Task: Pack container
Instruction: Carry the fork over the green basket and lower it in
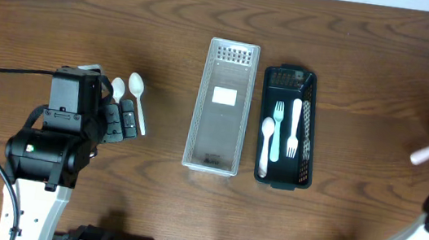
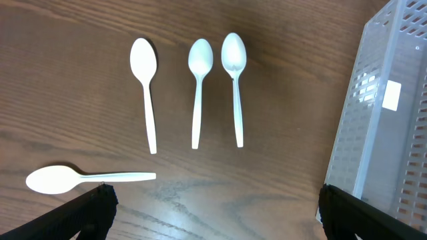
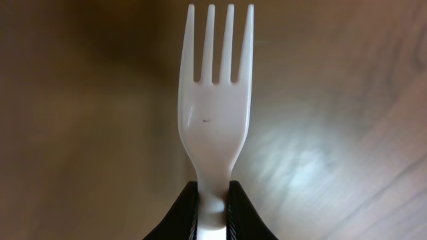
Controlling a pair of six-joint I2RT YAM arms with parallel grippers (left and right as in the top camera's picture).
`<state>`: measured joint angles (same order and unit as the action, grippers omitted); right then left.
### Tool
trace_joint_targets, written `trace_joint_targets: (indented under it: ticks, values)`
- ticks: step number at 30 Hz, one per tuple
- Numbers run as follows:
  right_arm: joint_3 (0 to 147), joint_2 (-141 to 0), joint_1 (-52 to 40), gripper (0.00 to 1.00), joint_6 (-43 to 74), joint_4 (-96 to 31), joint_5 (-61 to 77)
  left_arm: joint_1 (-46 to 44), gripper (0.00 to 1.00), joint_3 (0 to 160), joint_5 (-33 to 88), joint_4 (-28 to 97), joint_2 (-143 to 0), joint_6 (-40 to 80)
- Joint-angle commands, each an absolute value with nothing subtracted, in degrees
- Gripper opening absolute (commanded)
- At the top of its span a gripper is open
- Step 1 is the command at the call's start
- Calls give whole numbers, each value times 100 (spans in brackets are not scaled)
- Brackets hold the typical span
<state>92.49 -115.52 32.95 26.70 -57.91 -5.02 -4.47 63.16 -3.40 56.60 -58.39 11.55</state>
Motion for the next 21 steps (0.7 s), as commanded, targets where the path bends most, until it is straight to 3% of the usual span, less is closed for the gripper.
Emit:
trace_joint_targets:
  ticks: [1, 11, 21]
  values:
    - [9266, -10661, 2491, 1, 2563, -5909, -558, -403, 98, 6425, -408, 5671, -5835, 1055]
    - [9266, -9655, -552, 1, 2571, -5961, -473, -403, 98, 6425, -408, 5673, -5837, 1055]
    - [9120, -10022, -2357, 1, 3205, -6261, -534, -403, 98, 6425, -408, 5675, -5837, 1055]
